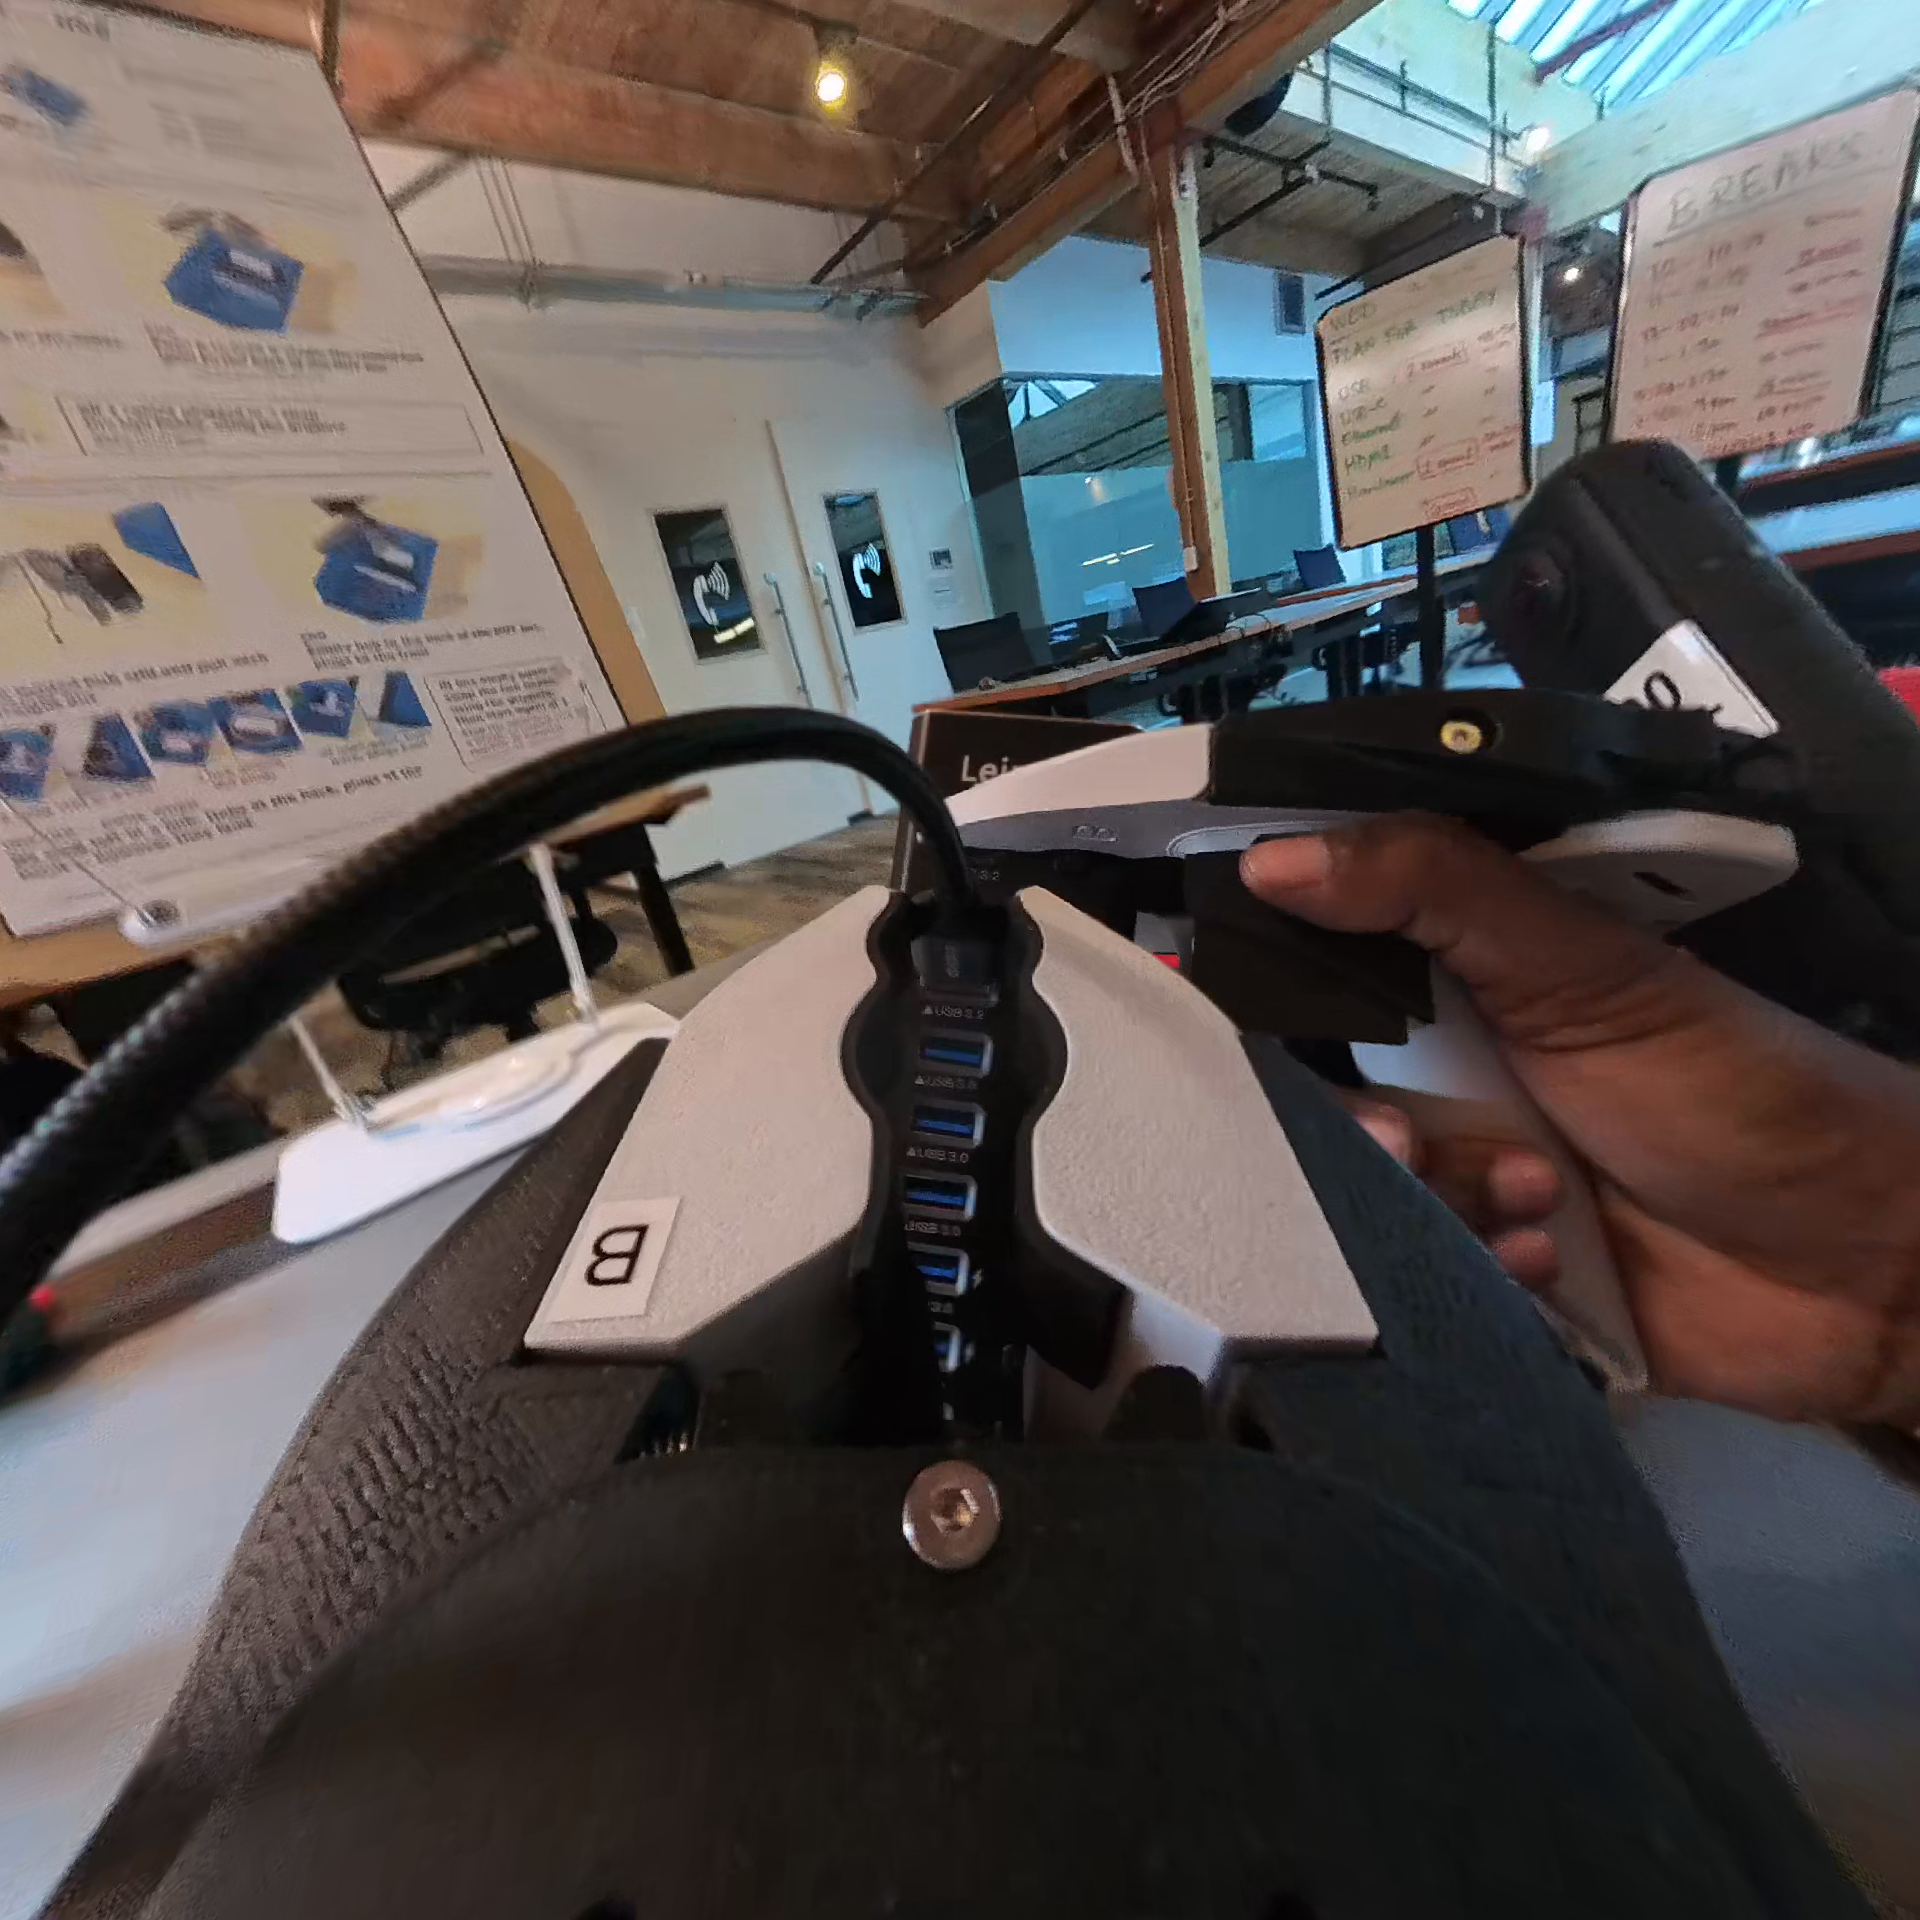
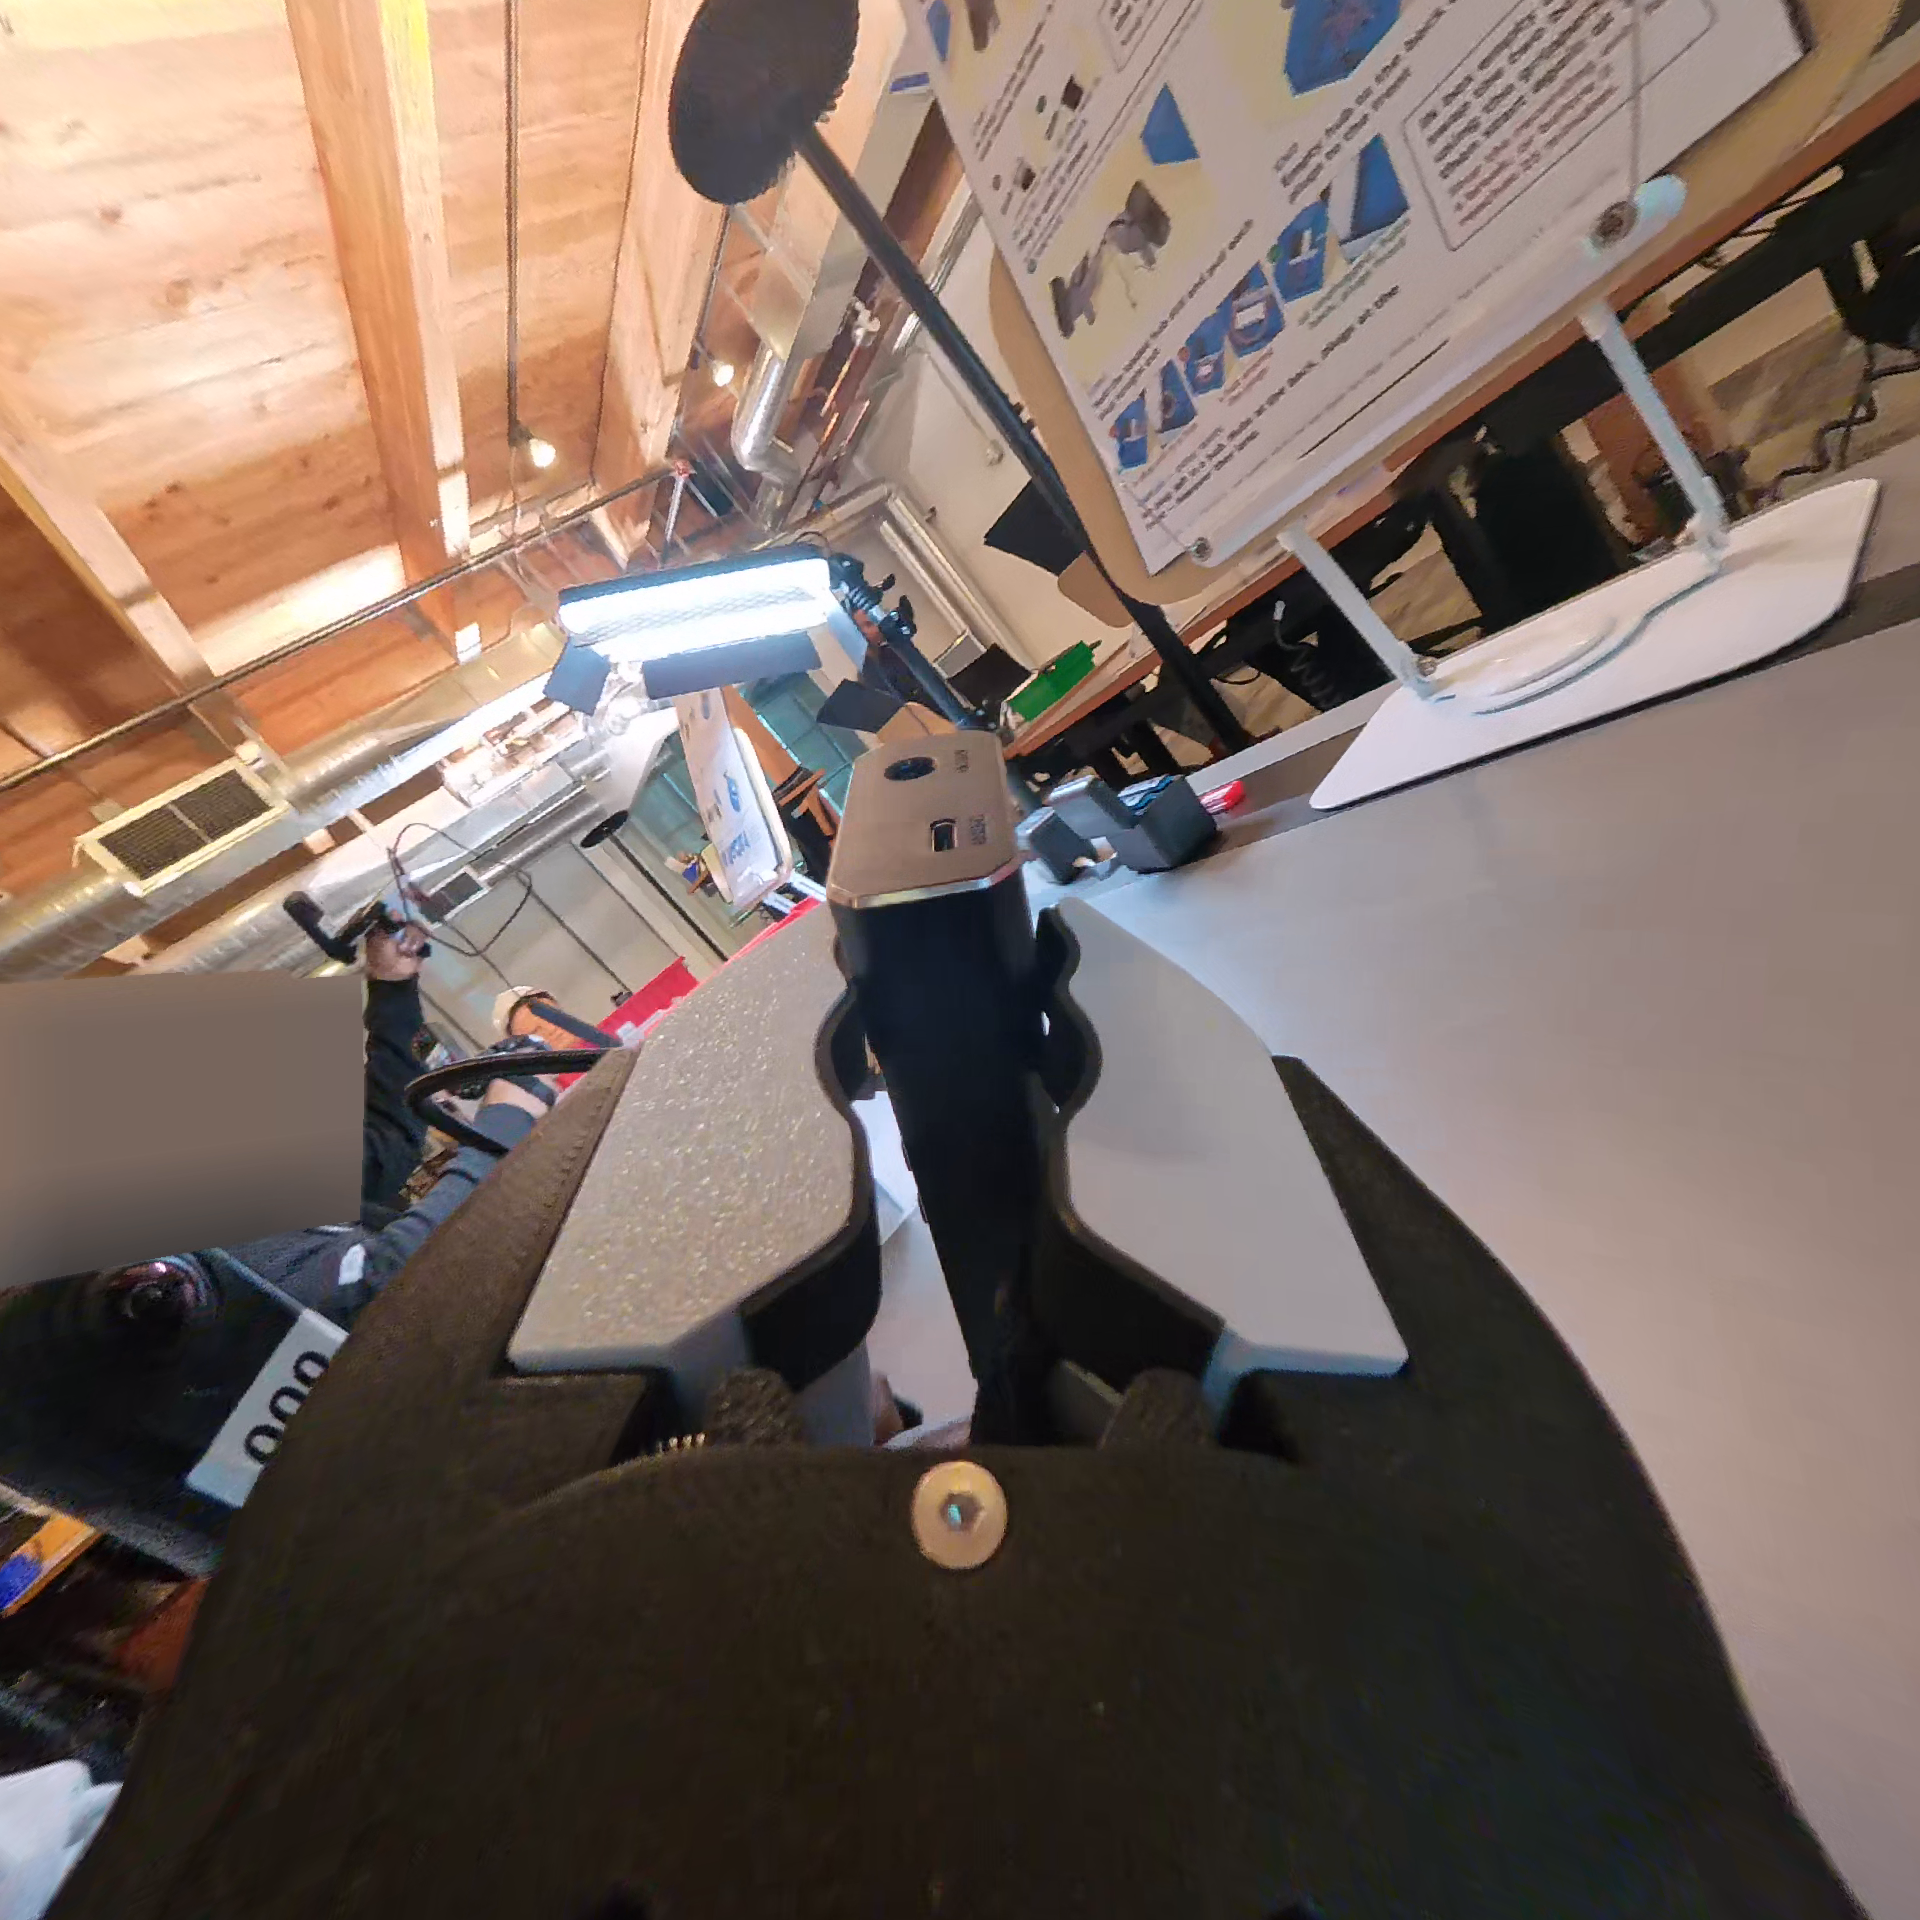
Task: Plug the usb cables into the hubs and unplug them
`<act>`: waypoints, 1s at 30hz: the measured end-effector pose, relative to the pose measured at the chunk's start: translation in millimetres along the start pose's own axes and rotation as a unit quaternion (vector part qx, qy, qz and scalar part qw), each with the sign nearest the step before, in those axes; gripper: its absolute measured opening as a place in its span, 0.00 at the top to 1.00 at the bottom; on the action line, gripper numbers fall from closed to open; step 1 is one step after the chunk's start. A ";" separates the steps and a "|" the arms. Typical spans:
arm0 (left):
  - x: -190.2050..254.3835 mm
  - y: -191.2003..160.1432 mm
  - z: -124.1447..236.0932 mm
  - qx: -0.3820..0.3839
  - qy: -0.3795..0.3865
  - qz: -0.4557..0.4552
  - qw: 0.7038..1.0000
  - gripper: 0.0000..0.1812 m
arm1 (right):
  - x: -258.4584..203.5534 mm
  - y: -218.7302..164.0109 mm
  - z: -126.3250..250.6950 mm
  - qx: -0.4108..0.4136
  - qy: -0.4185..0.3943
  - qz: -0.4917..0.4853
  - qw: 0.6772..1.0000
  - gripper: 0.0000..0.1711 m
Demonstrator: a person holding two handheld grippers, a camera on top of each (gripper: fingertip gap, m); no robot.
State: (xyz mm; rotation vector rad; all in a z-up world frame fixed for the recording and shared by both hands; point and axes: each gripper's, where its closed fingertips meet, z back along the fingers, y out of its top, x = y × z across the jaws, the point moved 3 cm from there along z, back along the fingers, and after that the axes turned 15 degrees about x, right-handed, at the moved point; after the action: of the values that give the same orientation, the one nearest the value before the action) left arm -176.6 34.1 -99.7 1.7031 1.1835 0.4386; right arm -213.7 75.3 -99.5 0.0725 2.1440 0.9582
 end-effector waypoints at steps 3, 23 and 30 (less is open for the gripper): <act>2.0 3.8 2.2 0.024 -0.015 -0.084 0.996 0.90 | -3.4 -1.9 0.4 -0.007 0.019 -0.056 0.998 0.82; -0.7 -7.5 -2.1 -0.011 -0.040 -0.040 0.998 0.89 | -3.3 4.6 -3.6 -0.018 0.048 -0.067 0.996 0.80; 28.0 5.7 10.8 -0.084 -0.080 0.110 0.987 0.74 | -13.0 41.0 -1.6 0.045 0.094 -0.050 0.993 0.82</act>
State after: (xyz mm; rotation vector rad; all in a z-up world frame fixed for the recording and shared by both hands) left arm -152.9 52.3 -106.0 1.6940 0.8239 0.5101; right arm -215.6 99.2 -63.8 -0.0824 2.3394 0.8392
